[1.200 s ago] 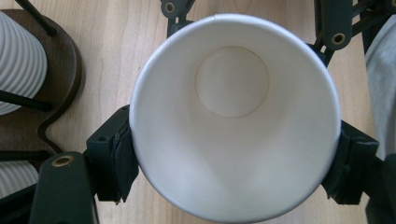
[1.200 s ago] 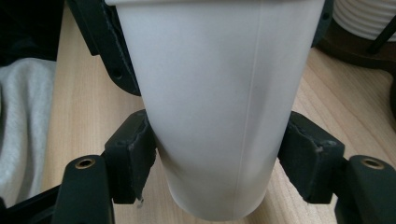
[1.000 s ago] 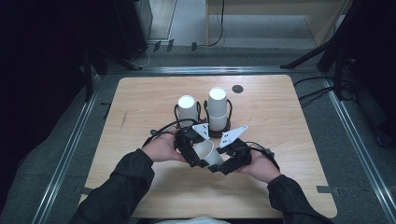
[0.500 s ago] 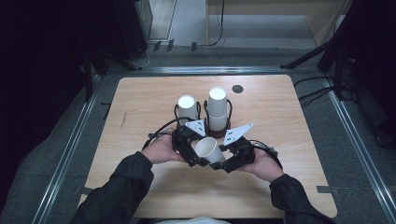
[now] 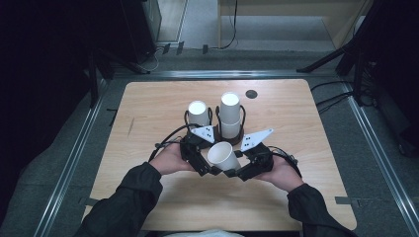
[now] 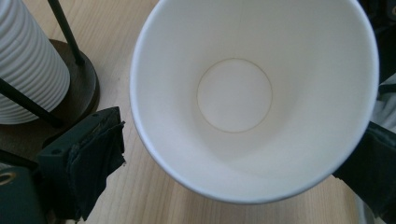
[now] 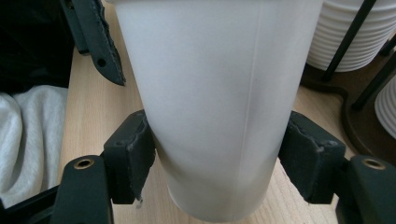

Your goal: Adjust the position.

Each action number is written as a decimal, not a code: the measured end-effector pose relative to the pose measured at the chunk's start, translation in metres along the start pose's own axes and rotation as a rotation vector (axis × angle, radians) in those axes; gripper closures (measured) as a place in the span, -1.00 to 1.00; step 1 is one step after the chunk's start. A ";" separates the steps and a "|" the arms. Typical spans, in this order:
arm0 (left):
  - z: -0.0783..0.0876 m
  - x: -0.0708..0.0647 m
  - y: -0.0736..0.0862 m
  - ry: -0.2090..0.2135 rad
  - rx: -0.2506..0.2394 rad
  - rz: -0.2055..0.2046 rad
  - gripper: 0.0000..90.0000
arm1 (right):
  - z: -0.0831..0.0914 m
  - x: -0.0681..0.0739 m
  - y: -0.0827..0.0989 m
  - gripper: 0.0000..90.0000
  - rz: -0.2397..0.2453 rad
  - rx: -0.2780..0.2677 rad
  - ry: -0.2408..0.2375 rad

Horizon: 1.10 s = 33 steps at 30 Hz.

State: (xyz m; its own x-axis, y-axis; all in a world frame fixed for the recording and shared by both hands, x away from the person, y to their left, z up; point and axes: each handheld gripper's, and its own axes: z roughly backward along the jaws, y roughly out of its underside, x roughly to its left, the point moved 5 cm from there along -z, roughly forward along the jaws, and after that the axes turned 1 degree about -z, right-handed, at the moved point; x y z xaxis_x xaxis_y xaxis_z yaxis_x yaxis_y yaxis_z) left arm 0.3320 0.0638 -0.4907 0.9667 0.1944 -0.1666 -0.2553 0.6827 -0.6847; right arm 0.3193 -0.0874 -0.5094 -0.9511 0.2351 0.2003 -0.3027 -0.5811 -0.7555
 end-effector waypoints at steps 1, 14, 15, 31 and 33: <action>0.001 0.000 -0.001 0.000 -0.010 0.001 -0.96 | 0.001 0.000 -0.001 -0.31 0.005 -0.007 0.003; 0.007 -0.005 -0.009 0.034 -0.181 0.062 -0.84 | 0.002 0.005 -0.008 -0.31 0.003 -0.049 -0.034; 0.008 -0.005 -0.010 0.033 -0.189 0.067 -0.84 | 0.002 0.005 -0.008 -0.31 0.003 -0.052 -0.037; 0.010 -0.006 -0.011 0.045 -0.212 0.074 -0.55 | -0.001 0.004 -0.011 -0.32 -0.041 -0.053 -0.052; 0.010 -0.007 -0.011 0.028 -0.208 0.071 -0.54 | -0.001 0.005 -0.010 -0.43 -0.042 -0.054 -0.061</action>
State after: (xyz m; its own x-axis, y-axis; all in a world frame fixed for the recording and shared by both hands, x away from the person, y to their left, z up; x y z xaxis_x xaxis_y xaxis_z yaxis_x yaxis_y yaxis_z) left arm 0.3282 0.0616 -0.4750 0.9474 0.2148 -0.2372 -0.3157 0.5077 -0.8016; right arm 0.3182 -0.0792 -0.5015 -0.9400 0.2094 0.2693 -0.3405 -0.5283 -0.7778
